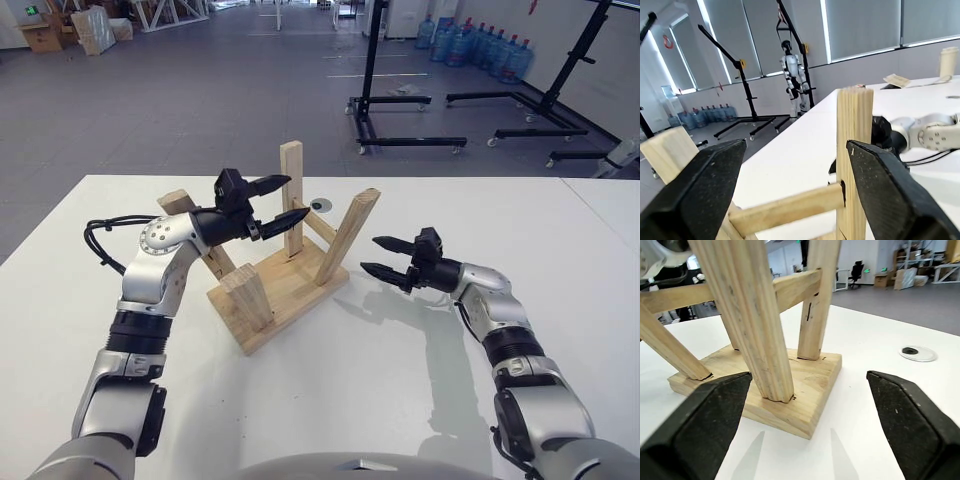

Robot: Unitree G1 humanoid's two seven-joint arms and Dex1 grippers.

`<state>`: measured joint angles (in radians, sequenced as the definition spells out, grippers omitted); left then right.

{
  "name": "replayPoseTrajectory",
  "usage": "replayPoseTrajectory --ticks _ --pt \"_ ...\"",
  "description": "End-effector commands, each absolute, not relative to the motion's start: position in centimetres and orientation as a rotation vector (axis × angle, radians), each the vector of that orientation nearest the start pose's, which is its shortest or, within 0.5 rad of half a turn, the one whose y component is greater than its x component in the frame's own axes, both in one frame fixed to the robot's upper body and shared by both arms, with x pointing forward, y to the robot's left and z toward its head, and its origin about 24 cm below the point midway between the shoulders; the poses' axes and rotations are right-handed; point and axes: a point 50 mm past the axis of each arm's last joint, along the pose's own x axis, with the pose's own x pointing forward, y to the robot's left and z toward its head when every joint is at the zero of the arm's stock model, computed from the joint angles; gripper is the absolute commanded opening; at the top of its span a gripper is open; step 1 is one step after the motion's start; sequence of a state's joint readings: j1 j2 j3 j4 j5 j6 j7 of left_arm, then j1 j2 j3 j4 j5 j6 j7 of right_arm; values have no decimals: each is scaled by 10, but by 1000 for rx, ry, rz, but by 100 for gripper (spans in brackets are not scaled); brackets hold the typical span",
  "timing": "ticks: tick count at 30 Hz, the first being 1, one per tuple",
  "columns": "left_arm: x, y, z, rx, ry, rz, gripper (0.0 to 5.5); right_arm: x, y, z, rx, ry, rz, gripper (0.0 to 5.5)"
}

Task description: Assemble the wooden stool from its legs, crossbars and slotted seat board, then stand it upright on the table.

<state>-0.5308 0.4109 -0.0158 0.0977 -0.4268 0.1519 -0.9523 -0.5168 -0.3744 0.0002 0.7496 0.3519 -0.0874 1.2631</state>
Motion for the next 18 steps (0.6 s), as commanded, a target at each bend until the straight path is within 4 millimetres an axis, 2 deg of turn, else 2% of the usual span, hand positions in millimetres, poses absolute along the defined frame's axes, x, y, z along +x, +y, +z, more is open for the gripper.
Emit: replayPoseTrajectory --ticks 1,7,10,12,14,16,18 --pt "308 144 194 111 -351 -1066 365 321 -176 56 61 106 1180 425" --pt "291 136 224 113 -470 -1065 365 322 -169 52 91 98 1219 425" --pt "284 148 231 140 -478 -1030 365 320 -162 50 95 93 1249 425" --pt "282 163 230 153 -458 -968 365 320 -157 50 103 74 1254 425" --pt "277 189 226 157 -418 -893 365 319 -152 48 107 61 1259 425" --pt "262 215 217 127 -354 -884 365 317 -149 46 117 44 1254 425" --pt "246 231 206 82 -284 -923 365 315 -149 44 127 34 1251 425"
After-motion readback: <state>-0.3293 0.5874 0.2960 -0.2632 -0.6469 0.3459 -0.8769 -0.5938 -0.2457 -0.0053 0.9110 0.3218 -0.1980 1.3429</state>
